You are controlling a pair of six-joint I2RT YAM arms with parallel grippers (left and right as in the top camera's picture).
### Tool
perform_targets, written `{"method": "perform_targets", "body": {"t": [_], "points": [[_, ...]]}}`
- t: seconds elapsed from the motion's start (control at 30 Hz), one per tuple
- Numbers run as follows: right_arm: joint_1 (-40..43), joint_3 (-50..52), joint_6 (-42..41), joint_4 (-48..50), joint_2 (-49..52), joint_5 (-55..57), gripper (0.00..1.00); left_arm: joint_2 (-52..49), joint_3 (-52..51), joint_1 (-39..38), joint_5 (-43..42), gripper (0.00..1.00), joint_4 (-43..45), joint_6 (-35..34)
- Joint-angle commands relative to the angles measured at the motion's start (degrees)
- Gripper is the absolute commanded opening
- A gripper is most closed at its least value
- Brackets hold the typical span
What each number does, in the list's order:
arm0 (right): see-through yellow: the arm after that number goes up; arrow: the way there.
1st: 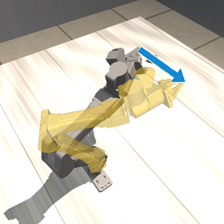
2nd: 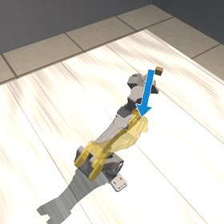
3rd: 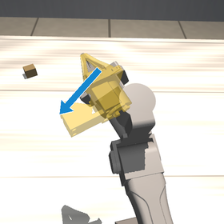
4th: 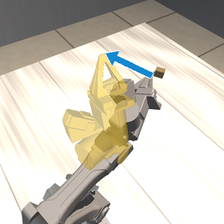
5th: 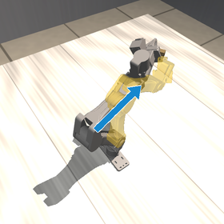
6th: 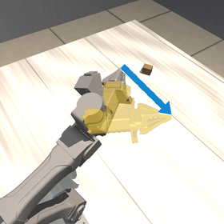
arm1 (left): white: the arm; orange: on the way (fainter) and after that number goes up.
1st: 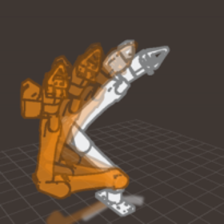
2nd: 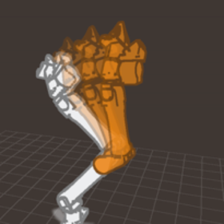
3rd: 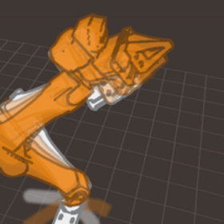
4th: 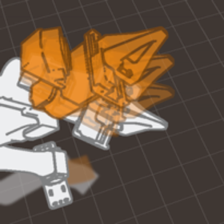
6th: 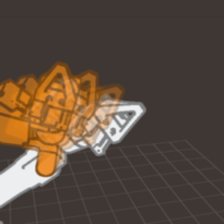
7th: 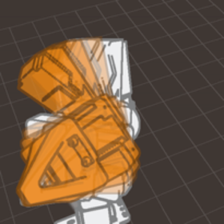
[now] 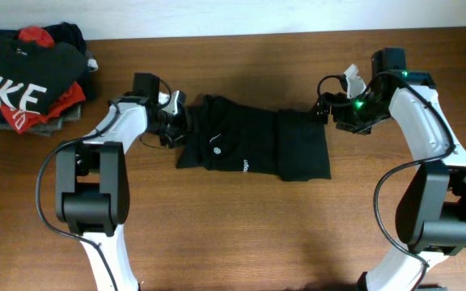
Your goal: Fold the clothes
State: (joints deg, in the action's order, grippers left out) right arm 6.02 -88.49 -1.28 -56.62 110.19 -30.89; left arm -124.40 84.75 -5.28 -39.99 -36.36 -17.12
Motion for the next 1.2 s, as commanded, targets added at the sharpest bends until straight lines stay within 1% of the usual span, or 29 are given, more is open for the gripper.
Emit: {"method": "perform_targets", "body": {"t": [0.0,0.23,0.37,0.5,0.6,0.63,0.7,0.77,0.8,1.0,1.07,1.17], "points": [[-0.13,0.57,0.17,0.55,0.22,-0.94,0.99,-2.86,-1.66,-0.20,3.61,0.99,-0.50,9.01],[-2.08,0.59,0.20,2.54,0.87,-0.50,0.99,-2.86,-1.66,-2.27,4.24,0.99,1.84,9.05],[-4.22,0.59,0.04,4.59,2.43,1.38,0.99,-2.86,-1.66,-4.44,8.15,0.99,2.69,7.32],[-6.69,0.59,-4.04,7.30,4.90,2.67,1.00,-2.86,-1.66,-6.78,9.40,0.99,3.91,7.32],[-8.35,0.59,-6.19,8.57,6.27,3.02,0.96,-2.86,-1.66,-7.74,9.64,0.98,4.63,7.34],[-8.72,0.59,-6.99,8.85,6.40,3.23,0.96,-2.86,-1.66,-7.87,9.88,0.96,4.70,7.34],[-9.16,0.59,-8.68,9.70,6.88,3.32,0.95,-2.86,-1.66,-7.98,9.86,0.94,4.70,7.34],[-9.29,0.59,-10.27,10.75,7.30,3.32,0.94,-2.86,-1.66,-8.24,10.25,0.89,4.66,7.37],[-9.29,0.59,-10.25,11.08,7.48,3.32,0.93,-2.86,-1.66,-8.35,10.95,0.82,4.61,7.34],[-9.40,0.59,-10.21,11.32,10.14,3.13,0.90,-2.86,-1.66,-10.21,13.11,0.75,5.14,7.32],[-9.40,0.59,-10.21,11.23,11.63,3.08,0.90,-2.86,-1.66,-11.19,14.91,0.68,5.55,6.45],[-9.40,0.59,-10.19,10.99,13.40,2.62,0.90,-2.86,-1.66,-11.96,15.63,0.69,5.95,5.79]]}}
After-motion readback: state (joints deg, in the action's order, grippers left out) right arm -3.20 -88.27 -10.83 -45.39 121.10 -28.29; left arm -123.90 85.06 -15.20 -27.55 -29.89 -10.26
